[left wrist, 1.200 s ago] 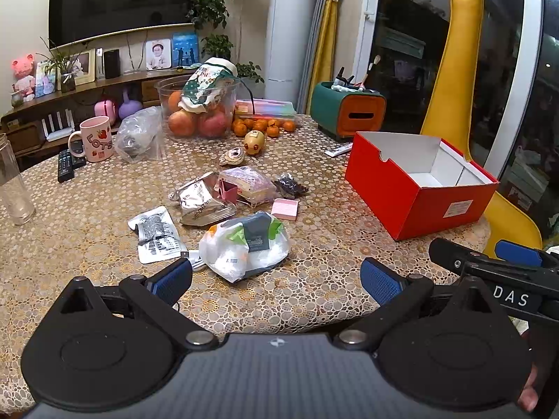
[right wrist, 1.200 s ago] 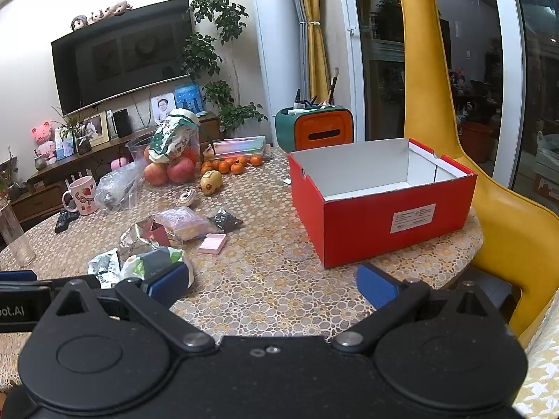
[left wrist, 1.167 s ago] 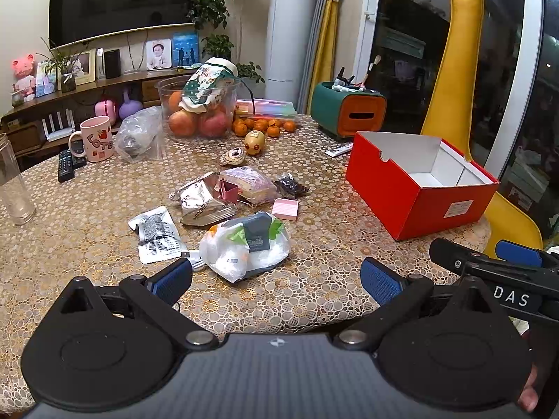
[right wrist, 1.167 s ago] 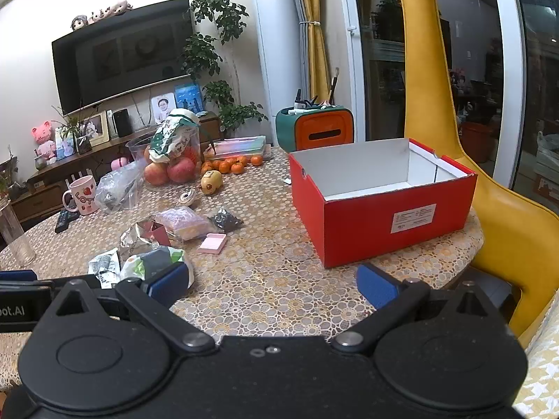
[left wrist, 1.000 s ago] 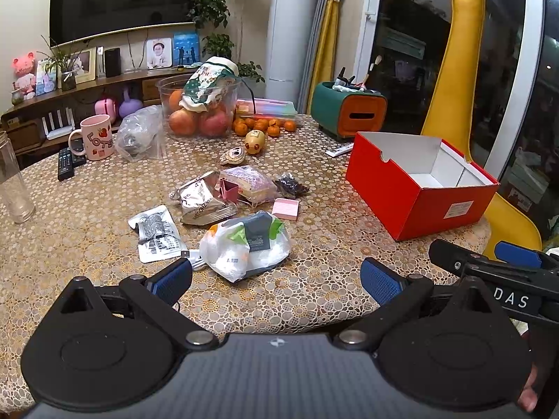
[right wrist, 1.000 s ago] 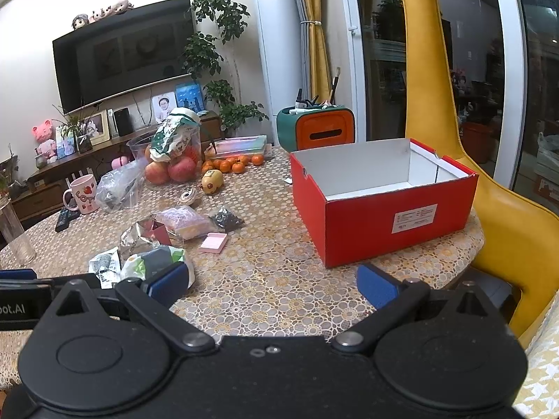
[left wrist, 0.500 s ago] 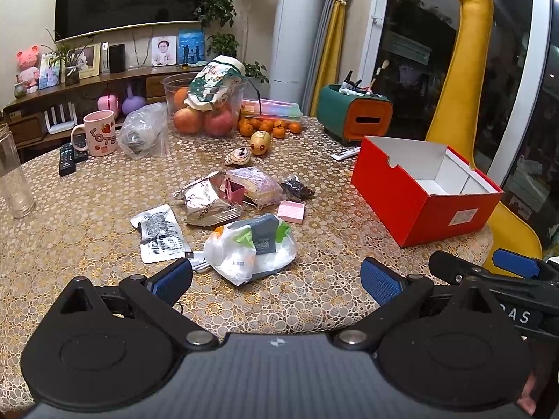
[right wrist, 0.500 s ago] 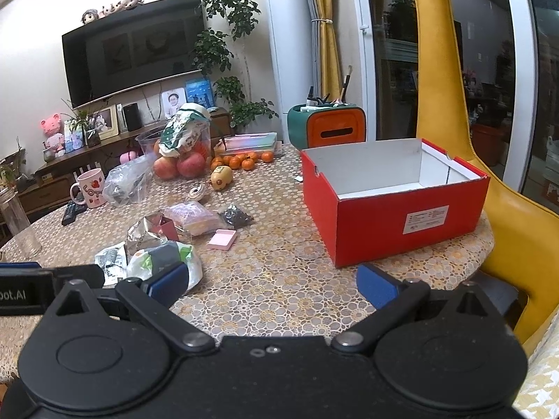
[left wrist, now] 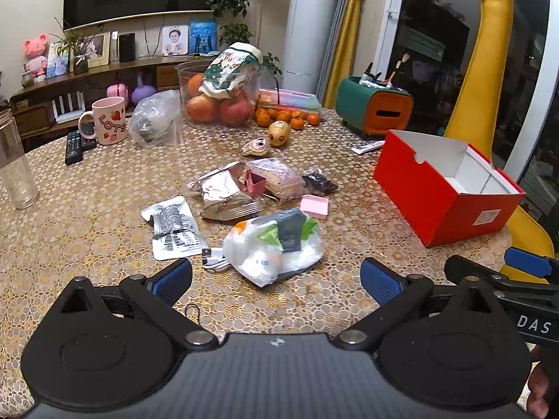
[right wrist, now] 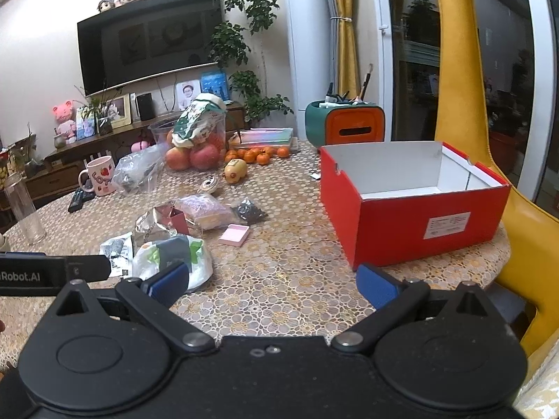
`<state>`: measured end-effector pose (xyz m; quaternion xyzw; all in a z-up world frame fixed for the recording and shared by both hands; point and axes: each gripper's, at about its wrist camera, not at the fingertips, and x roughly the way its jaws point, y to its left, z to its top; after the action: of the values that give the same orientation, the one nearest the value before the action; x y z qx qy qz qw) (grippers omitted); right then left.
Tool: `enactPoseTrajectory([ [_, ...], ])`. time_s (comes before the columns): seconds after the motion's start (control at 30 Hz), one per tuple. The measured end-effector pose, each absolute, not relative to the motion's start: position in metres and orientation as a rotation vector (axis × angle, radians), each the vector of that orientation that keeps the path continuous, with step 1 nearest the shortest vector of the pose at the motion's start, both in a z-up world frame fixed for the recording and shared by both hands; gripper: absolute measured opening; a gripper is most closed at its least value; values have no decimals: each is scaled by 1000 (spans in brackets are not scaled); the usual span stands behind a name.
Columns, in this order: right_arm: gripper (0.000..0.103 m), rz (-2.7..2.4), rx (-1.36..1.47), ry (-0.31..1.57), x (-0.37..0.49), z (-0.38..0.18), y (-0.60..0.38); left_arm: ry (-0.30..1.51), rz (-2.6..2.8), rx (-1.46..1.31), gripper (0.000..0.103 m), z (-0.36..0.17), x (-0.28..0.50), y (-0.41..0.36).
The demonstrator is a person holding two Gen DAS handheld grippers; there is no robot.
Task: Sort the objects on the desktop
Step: 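Move both tools toward the snack packets on the table, then grasp the white printed sachet with the left tool while the right tool grasps the white plastic bag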
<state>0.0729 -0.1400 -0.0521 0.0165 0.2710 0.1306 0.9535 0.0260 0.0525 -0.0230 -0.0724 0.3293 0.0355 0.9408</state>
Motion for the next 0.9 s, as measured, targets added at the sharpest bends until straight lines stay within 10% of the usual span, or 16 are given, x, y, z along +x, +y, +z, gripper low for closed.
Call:
enactPoseTrajectory([
  [0.9, 102, 431, -107, 577, 119, -95, -53, 739, 224, -139, 103, -71, 82, 129],
])
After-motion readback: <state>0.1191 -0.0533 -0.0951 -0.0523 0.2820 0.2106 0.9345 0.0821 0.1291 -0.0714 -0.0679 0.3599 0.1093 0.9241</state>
